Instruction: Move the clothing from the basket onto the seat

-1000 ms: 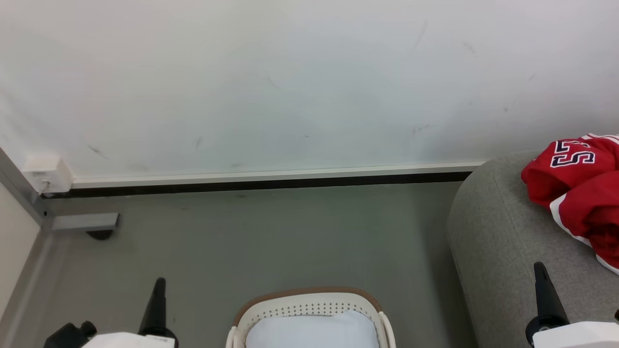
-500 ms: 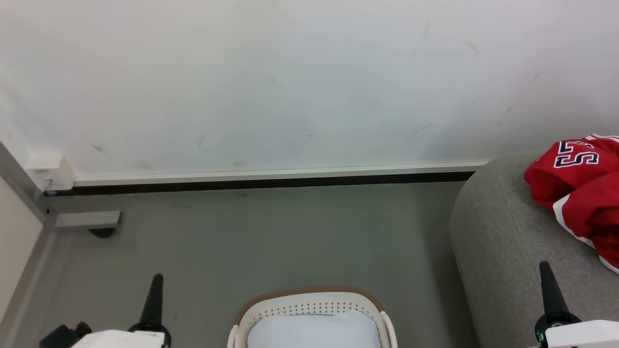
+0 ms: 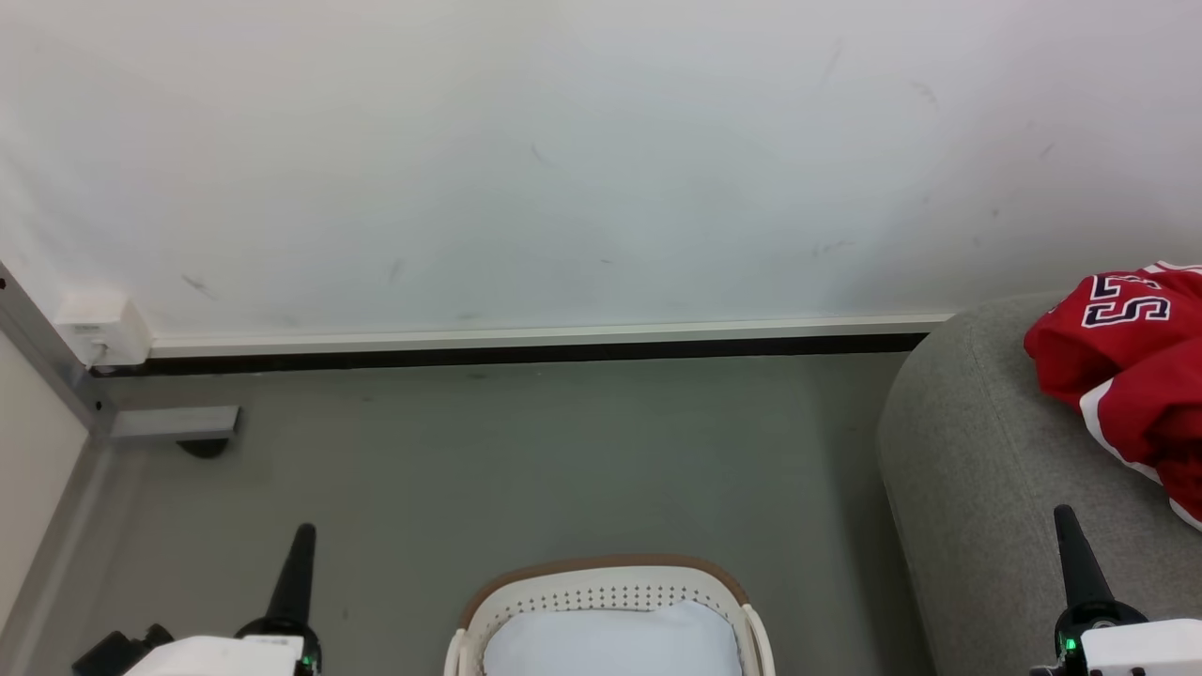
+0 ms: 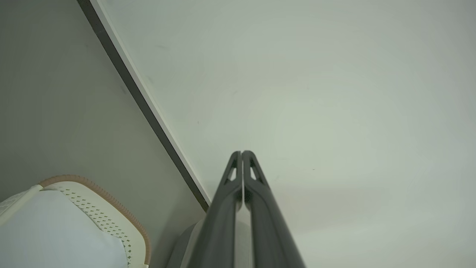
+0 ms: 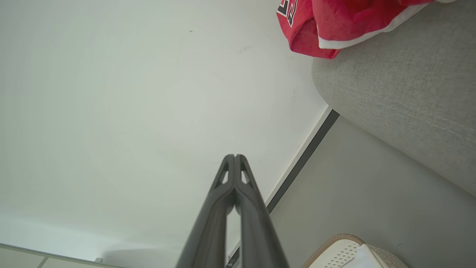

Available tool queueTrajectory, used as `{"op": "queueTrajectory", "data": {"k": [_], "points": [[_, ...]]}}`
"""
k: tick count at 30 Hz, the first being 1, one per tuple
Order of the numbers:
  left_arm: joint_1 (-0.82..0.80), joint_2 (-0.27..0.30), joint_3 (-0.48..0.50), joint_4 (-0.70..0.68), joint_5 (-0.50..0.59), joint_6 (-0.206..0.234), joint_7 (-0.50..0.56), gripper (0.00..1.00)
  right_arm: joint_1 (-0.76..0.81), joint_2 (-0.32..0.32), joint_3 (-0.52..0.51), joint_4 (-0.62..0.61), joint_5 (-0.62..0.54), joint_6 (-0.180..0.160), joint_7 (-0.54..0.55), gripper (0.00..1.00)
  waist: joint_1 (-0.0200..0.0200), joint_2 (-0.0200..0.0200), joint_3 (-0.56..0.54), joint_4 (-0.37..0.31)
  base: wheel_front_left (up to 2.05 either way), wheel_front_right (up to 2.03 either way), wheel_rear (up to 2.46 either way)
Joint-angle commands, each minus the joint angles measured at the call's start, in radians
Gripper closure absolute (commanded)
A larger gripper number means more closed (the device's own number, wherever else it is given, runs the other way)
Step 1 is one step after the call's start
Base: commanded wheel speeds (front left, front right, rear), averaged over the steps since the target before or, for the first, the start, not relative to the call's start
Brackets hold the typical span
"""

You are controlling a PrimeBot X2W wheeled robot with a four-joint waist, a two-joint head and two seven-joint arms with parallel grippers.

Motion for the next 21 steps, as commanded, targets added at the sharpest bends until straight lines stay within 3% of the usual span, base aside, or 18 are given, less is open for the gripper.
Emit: {"op": "queueTrajectory", "data": {"k": [1,21], "points": [[-0.014,0.008,0.005,-0.013,-0.027,-0.007,0.006,1.00,-0.016,0.000,-0.006,-0.010,0.020,-0.001,0.005,1.00,0.0000,0.0000,0.000,0.001,0.00,0.00,0.00],[-0.018,0.010,0.019,-0.023,-0.198,-0.009,0.055,1.00,-0.017,0.006,-0.034,-0.015,0.176,-0.002,0.053,1.00,-0.0001,0.0000,0.004,0.011,0.00,0.00,0.00]]}}
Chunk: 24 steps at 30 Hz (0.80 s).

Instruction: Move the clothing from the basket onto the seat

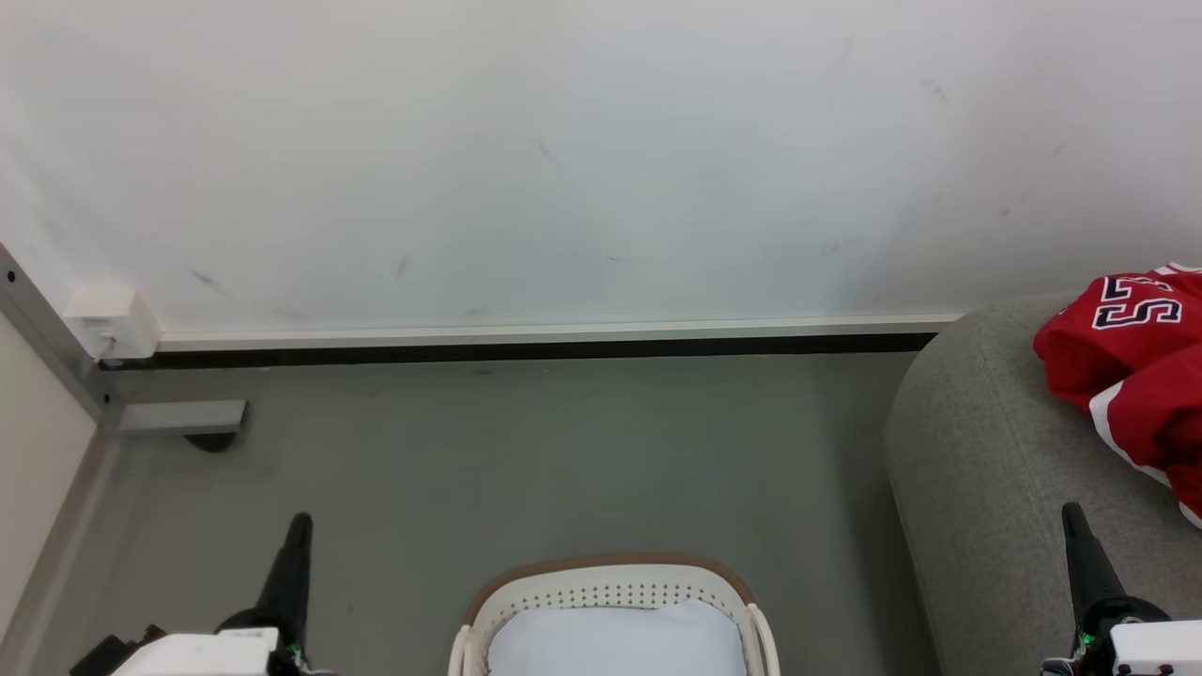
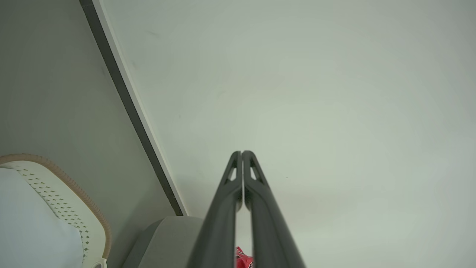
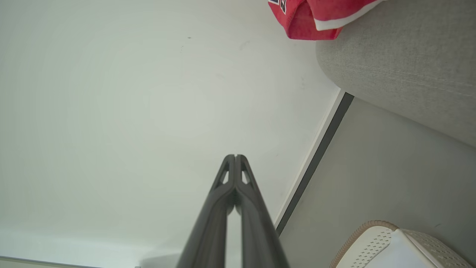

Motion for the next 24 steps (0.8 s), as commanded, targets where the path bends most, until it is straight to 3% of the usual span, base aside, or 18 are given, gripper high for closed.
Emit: {"op": "queueTrajectory", "data": {"k": [1,24], "points": [[-0.013,0.009,0.007,-0.006,-0.032,-0.007,0.011,1.00,-0.013,0.002,-0.007,-0.010,0.025,-0.002,0.010,1.00,0.0000,-0.0001,0.000,0.001,0.00,0.00,0.00],[-0.015,0.009,0.015,-0.015,-0.155,-0.008,0.045,1.00,-0.014,0.005,-0.027,-0.012,0.135,-0.002,0.043,1.00,0.0000,-0.0001,0.004,0.010,0.00,0.00,0.00]]}}
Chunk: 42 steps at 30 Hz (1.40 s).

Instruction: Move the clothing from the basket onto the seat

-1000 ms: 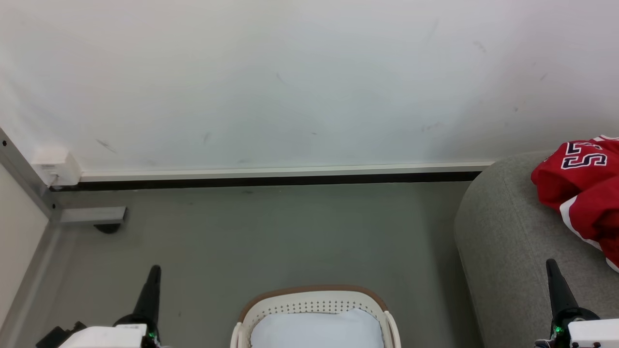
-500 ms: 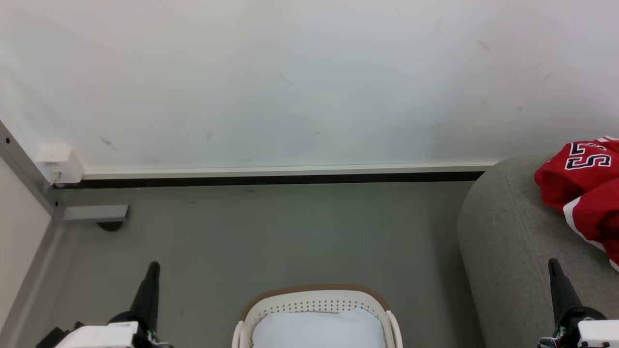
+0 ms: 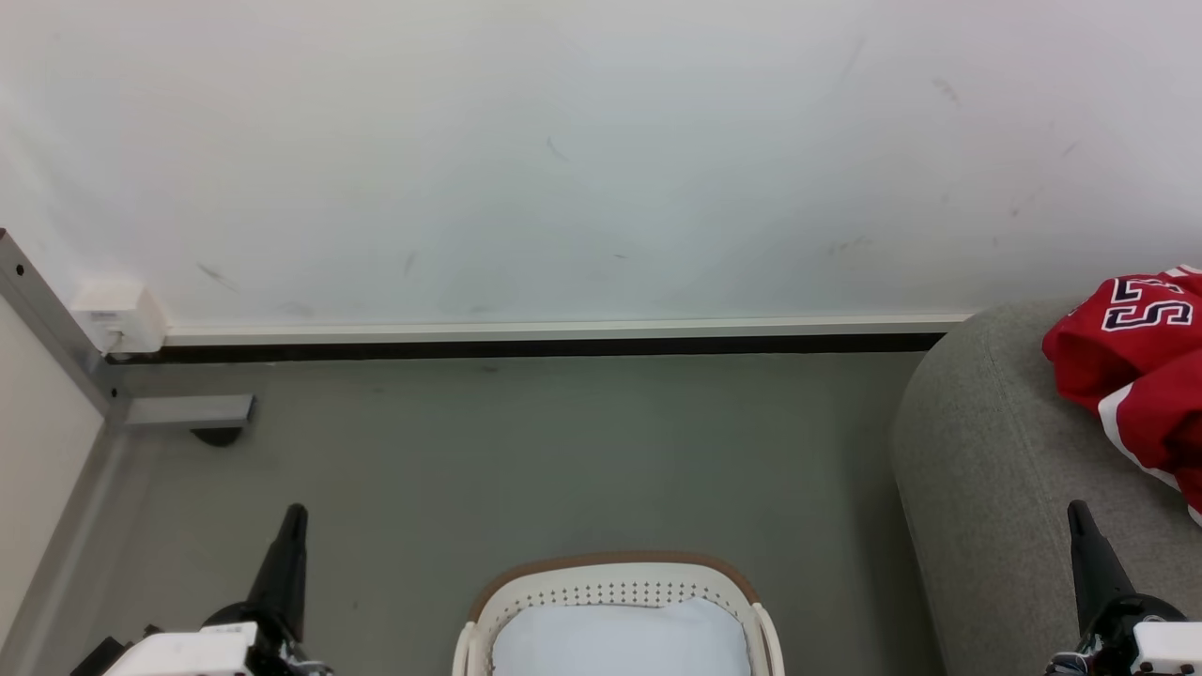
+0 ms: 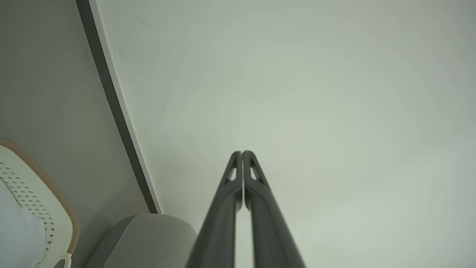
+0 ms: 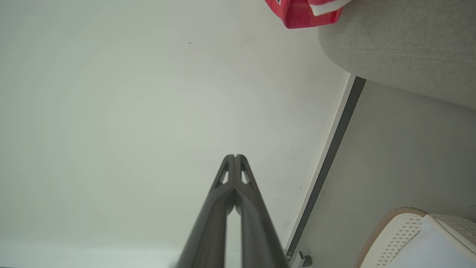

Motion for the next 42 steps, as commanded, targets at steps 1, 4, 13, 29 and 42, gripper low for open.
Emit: {"op": "queueTrajectory", "data": {"k": [1,4,13,29,42], "points": [[-0.009,0.008,0.003,-0.004,-0.014,-0.006,0.004,1.00,-0.012,0.001,-0.004,-0.007,0.000,-0.002,0.004,1.00,-0.0001,0.0000,0.000,0.000,0.00,0.00,0.00],[-0.009,0.007,0.003,-0.004,-0.014,-0.006,0.004,1.00,-0.012,0.000,-0.004,-0.007,0.000,-0.002,0.004,1.00,-0.0001,0.0000,0.000,0.000,0.00,0.00,0.00],[-0.009,0.007,0.002,-0.004,-0.014,-0.006,0.004,1.00,-0.012,0.000,-0.004,-0.006,0.000,-0.002,0.004,1.00,-0.0001,0.0000,0.000,0.000,0.00,0.00,0.00],[-0.008,0.007,0.002,-0.004,-0.014,-0.006,0.004,1.00,-0.012,0.000,-0.004,-0.006,0.001,-0.002,0.003,1.00,-0.0001,0.0000,0.000,0.000,0.00,0.00,0.00],[-0.008,0.007,0.002,-0.004,-0.014,-0.006,0.004,1.00,-0.012,0.000,-0.004,-0.006,0.001,-0.002,0.003,1.00,-0.0001,0.0000,0.000,0.000,0.00,0.00,0.00]]}}
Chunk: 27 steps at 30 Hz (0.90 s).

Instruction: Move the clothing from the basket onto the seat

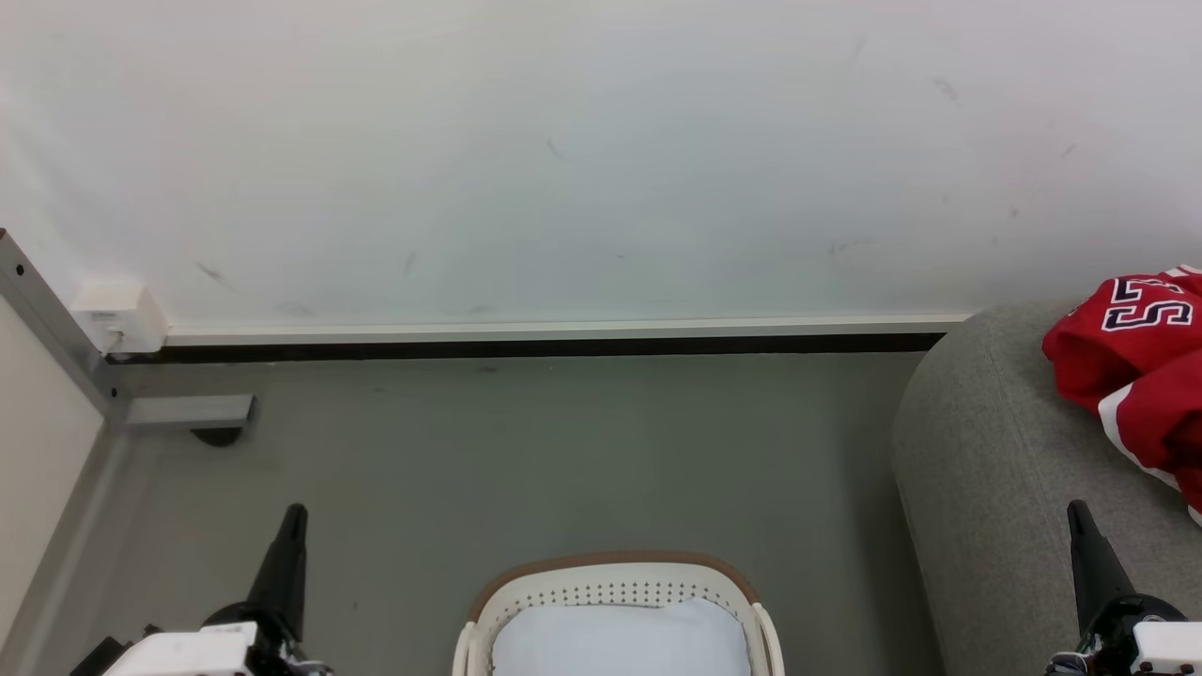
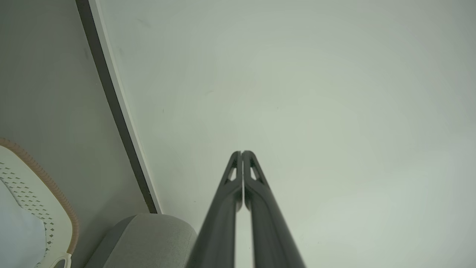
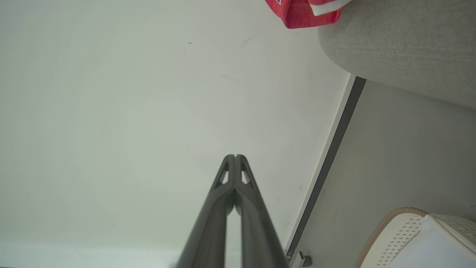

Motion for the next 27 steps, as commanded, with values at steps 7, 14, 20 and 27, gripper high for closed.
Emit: {"op": "queueTrajectory", "data": {"k": [7,14,20,27], "points": [[-0.008,0.007,0.002,-0.004,-0.014,-0.006,0.004,1.00,-0.012,0.000,-0.003,-0.006,0.001,-0.002,0.003,1.00,0.0000,0.0000,0.000,0.000,0.00,0.00,0.00],[-0.008,0.007,0.002,-0.004,-0.014,-0.006,0.004,1.00,-0.012,0.000,-0.003,-0.006,0.001,-0.002,0.003,1.00,0.0000,0.0000,0.000,0.000,0.00,0.00,0.00],[-0.008,0.007,0.002,-0.004,-0.014,-0.006,0.003,1.00,-0.012,0.000,-0.003,-0.006,0.001,-0.002,0.003,1.00,0.0000,0.0000,0.000,0.000,0.00,0.00,0.00],[-0.008,0.007,0.002,-0.004,-0.014,-0.006,0.003,1.00,-0.012,0.000,-0.003,-0.006,0.001,-0.002,0.003,1.00,0.0000,0.0000,0.000,0.000,0.00,0.00,0.00]]}}
